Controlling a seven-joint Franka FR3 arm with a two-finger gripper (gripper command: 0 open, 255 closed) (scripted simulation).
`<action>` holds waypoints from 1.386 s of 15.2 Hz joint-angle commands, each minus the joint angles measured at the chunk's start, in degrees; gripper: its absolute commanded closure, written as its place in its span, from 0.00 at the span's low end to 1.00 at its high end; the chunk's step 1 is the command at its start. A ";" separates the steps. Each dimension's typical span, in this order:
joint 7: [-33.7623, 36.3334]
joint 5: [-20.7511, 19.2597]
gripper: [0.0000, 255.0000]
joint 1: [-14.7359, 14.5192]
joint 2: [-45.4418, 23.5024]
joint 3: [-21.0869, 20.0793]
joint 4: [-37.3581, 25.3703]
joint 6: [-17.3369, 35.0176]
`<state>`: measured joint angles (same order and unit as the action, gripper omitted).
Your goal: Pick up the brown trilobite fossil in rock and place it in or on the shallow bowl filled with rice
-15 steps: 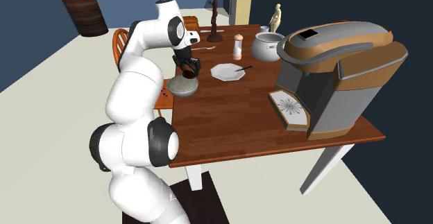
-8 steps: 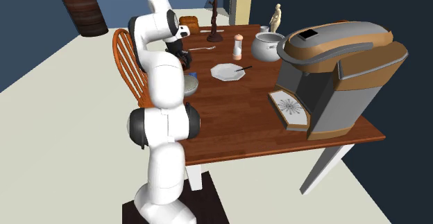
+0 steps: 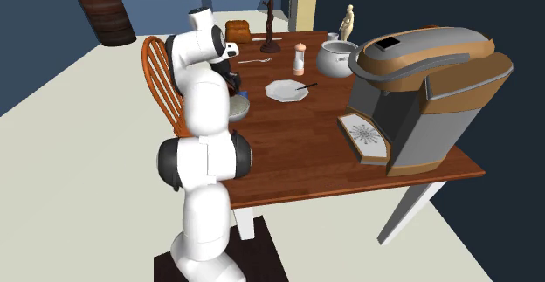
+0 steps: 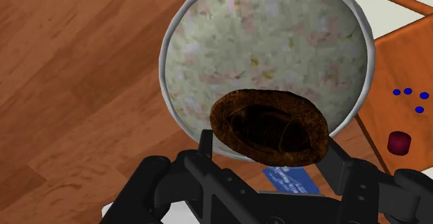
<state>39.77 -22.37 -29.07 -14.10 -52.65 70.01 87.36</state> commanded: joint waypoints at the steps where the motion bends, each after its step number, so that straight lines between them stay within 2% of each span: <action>1: -0.06 1.30 1.00 1.46 1.41 -0.12 3.23 2.32; 6: -0.28 3.33 1.00 3.67 3.69 -0.10 9.12 6.83; 13: -0.28 3.34 1.00 3.67 3.69 -0.10 9.12 6.83; 14: -0.28 3.33 0.00 3.66 3.69 -0.10 9.12 6.83; 19: -0.28 3.33 0.00 3.67 3.69 -0.10 9.12 6.83; 21: -0.03 2.11 0.00 1.93 2.47 -0.37 3.99 2.35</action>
<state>39.50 -19.75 -26.38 -11.17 -52.88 75.97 91.53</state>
